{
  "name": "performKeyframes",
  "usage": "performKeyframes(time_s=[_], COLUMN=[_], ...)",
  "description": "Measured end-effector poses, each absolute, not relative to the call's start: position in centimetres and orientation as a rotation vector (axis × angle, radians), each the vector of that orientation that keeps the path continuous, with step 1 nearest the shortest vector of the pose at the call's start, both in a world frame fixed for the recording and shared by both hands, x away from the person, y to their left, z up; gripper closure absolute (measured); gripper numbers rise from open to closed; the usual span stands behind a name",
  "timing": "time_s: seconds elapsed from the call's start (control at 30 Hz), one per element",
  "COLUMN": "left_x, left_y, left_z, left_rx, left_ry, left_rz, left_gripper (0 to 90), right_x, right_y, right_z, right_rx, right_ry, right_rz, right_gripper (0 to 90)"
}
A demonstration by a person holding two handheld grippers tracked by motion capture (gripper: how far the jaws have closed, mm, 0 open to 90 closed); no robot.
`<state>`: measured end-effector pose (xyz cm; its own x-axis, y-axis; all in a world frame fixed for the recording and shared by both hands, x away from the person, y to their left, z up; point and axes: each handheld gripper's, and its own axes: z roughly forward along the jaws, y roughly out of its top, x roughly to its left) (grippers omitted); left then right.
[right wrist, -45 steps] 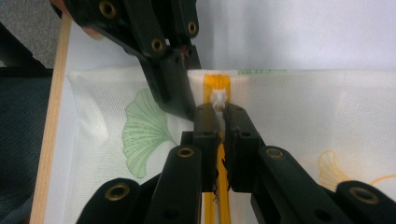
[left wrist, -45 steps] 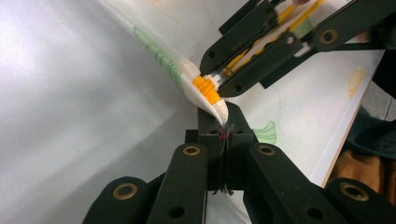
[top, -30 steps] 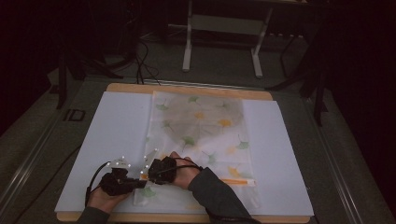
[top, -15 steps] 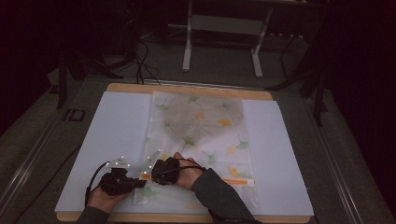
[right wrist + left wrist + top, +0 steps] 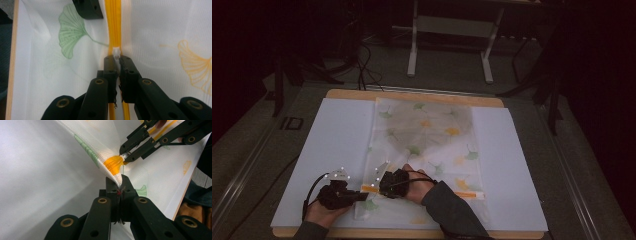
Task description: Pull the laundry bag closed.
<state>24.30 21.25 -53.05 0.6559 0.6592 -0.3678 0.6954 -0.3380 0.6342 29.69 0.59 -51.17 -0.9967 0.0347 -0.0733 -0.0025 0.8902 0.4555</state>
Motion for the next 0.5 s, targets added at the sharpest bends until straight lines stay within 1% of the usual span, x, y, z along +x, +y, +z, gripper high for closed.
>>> performKeyframes(time_s=[0.5], left_x=[24.3], left_y=[21.4], left_z=[-52.9], left_rx=[2.066], left_ry=[1.043], left_rz=[-0.054], left_gripper=[88.7], right_x=[29.7], right_y=[-0.6], right_z=[-51.1], right_rx=[0.045], right_ry=[2.974], right_rz=[0.698], right_gripper=[84.8])
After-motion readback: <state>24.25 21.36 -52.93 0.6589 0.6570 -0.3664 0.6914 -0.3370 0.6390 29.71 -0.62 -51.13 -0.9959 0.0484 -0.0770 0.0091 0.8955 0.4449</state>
